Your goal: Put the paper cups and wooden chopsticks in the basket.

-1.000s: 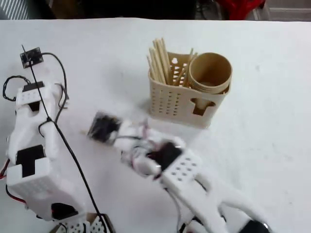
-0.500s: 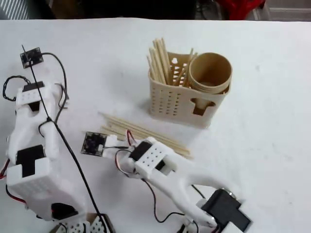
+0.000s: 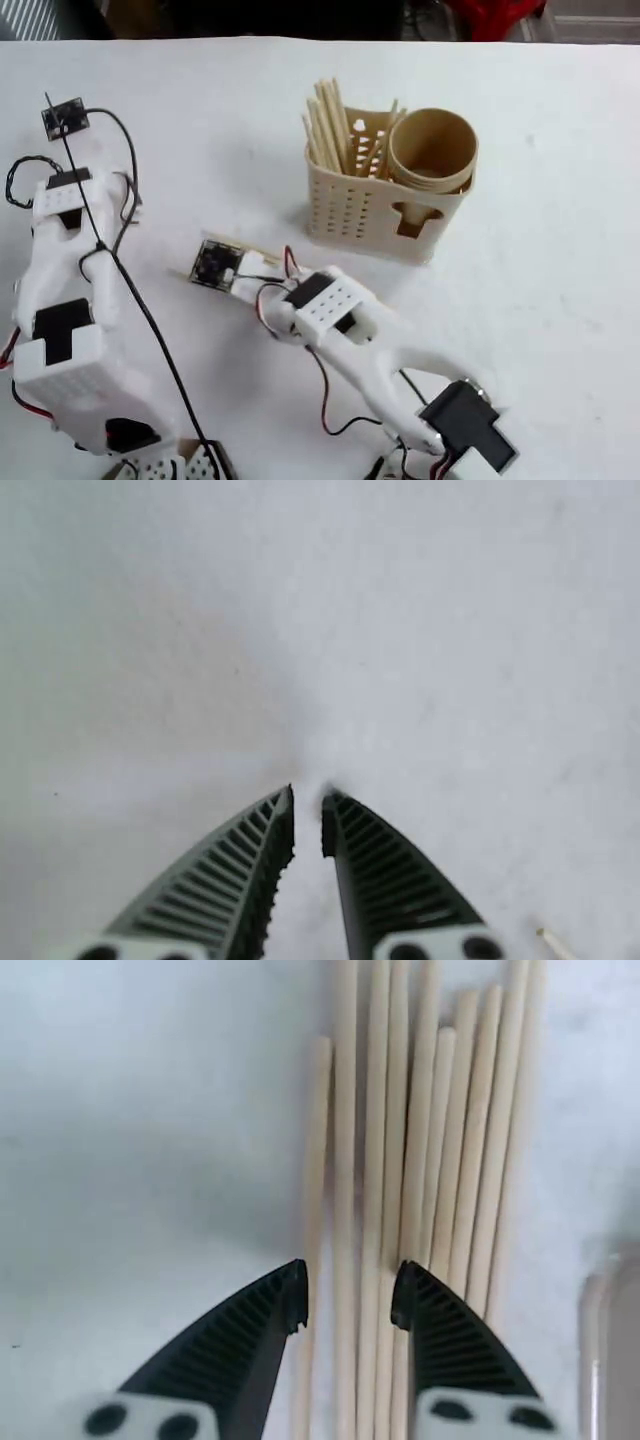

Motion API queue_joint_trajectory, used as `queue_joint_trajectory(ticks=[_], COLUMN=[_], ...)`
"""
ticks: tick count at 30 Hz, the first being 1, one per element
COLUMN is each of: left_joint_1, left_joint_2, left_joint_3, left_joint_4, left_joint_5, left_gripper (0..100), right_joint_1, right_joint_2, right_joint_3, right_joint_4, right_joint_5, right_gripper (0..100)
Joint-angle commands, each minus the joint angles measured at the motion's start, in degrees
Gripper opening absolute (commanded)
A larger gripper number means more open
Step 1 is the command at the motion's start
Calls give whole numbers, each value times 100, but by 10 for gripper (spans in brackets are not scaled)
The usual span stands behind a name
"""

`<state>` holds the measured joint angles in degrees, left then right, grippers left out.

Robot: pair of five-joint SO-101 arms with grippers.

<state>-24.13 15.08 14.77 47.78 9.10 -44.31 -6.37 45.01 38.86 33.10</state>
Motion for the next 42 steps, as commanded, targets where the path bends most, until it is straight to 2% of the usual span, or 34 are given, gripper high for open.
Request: queue_joint_trajectory(ticks=[1,10,15,19,27,42], left_joint_1=[-57,-57,-57,-57,-57,-57], left_joint_2=[-40,-40,-40,-40,-40,-40], left_joint_3=[-35,-35,-35,-35,-35,-35], left_joint_4=[-70,-70,-70,-70,-70,-79], left_joint_5=[-70,-70,-70,-70,-70,-70], left_gripper=[72,72,72,72,72,72], right_joint_1=[66,189,251,295,752,752], right_joint_2=[22,725,541,391,-558,-2695], right_joint_3=[-35,-659,-651,-651,-404,607], right_joint_4=[-75,374,382,488,716,708], right_joint_5=[62,62,53,18,9,0], right_gripper=[152,145,39,31,27,27])
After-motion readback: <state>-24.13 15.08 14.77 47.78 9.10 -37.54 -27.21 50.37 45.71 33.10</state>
